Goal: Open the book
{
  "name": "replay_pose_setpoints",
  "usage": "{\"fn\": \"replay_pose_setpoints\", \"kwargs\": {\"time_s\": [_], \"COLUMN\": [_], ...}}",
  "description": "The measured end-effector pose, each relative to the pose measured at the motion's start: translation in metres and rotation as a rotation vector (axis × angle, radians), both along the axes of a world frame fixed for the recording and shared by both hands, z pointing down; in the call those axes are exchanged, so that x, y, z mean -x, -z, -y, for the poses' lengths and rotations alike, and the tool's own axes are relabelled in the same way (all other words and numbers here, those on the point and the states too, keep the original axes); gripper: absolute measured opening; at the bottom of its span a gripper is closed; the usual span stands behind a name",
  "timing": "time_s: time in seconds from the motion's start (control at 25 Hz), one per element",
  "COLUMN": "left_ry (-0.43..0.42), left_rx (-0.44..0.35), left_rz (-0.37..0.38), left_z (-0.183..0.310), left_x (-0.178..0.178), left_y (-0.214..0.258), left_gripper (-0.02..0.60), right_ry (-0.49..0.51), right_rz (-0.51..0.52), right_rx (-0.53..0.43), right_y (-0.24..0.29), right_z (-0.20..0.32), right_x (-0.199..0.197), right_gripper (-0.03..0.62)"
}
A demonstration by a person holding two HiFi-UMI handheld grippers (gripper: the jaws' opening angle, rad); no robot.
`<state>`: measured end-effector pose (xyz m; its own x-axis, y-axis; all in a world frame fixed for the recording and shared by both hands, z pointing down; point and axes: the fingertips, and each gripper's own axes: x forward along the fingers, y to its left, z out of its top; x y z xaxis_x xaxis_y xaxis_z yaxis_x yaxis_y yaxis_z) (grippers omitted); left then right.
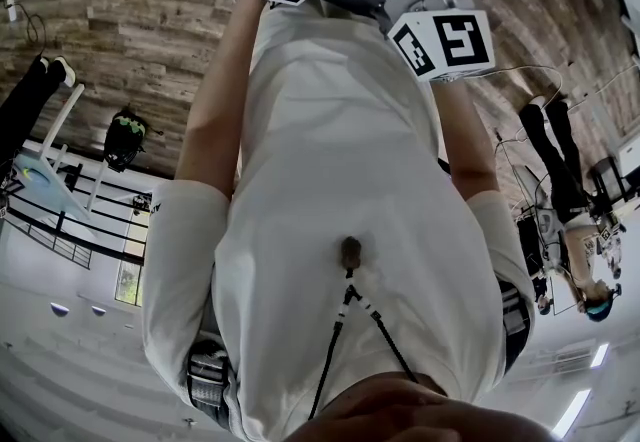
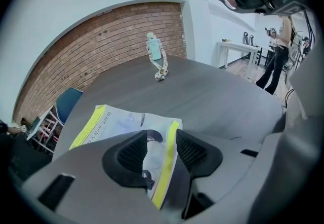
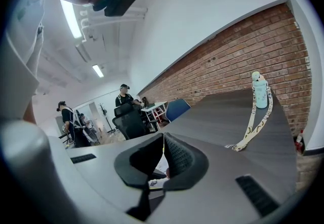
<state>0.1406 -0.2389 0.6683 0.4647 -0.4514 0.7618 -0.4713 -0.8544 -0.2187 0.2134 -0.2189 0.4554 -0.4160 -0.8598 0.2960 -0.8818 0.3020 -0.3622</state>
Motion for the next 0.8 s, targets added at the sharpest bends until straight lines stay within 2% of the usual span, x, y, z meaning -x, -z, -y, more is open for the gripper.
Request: {"fn": "replay_pose_setpoints", "kwargs": {"time_s": [0.32,0.68,0.8], "left_ry": [0.042,0.078,0.094], "left_rx": [-0.014,-0.011,-0.001], "left_rz": [0.002,0.001,0.01], "left_z": [0.005,-0.002,-0.002], "left_x": [0.01,0.013,0.013], "left_y": [0.0,-0.006,-0.01], "left_gripper": [0.17,0.087,0.08], "right_ry": [0.017,0.025,0.028], "right_rz": [-0.002,-0.009,-0.012], "right_rx": [-0.004,-0.012,-0.013], "right_y": [-0.001,-0.003,-0.004], "right_z": [0.0,-0.009,-0.011], "right_x": [0.007,0.013,0.014], "right_gripper": [0.037,0.037,0.037]}}
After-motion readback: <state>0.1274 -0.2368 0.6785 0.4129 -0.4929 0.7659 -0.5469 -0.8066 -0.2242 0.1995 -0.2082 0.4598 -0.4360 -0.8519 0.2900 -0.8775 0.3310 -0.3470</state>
